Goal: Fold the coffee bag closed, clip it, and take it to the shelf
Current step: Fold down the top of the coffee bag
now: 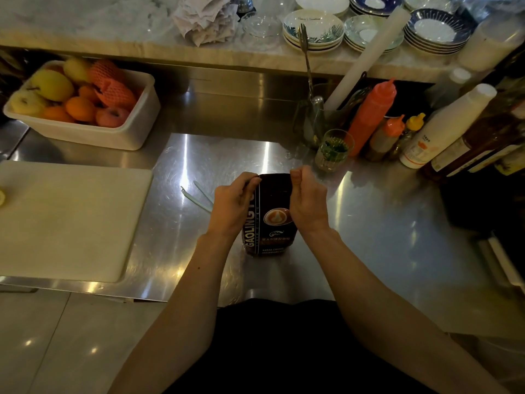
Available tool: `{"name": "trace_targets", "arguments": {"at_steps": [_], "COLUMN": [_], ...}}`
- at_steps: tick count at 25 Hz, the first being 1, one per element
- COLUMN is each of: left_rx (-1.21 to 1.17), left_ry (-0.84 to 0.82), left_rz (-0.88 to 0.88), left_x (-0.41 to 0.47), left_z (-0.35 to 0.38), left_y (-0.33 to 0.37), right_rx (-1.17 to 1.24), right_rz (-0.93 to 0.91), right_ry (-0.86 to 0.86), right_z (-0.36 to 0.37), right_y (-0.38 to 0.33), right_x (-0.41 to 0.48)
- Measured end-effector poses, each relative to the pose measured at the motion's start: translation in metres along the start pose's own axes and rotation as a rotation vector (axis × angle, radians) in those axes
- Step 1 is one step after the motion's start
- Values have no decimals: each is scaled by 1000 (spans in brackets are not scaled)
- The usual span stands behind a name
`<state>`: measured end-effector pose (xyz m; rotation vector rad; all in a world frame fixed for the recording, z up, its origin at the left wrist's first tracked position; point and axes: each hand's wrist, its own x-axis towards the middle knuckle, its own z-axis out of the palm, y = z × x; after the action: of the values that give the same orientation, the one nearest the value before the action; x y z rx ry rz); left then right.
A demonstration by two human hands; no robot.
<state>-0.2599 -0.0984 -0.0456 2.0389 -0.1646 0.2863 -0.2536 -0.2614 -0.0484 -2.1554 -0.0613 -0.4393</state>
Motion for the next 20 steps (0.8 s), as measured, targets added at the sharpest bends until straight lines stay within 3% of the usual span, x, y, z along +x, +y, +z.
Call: {"name": "trace_targets", "arguments": {"at_steps": [3, 9, 13, 20], "left_rx": [-53, -392, -411, -378], "left_ry": [-50, -270, -369, -307], "left_rz": [12, -187, -215, -213], "left_x": [2, 3, -1, -4], "left_z": [-10, -24, -31, -30], "left_y": [1, 7, 3, 0], "right_rx": [34, 66, 78, 173], "right_rz": [-2, 27, 30, 102], "right_ry": [-8, 54, 72, -55], "right_z": [3, 1, -1, -7], "right_y": [-2, -3, -7, -8], "right_x": [1, 1, 2, 5]}}
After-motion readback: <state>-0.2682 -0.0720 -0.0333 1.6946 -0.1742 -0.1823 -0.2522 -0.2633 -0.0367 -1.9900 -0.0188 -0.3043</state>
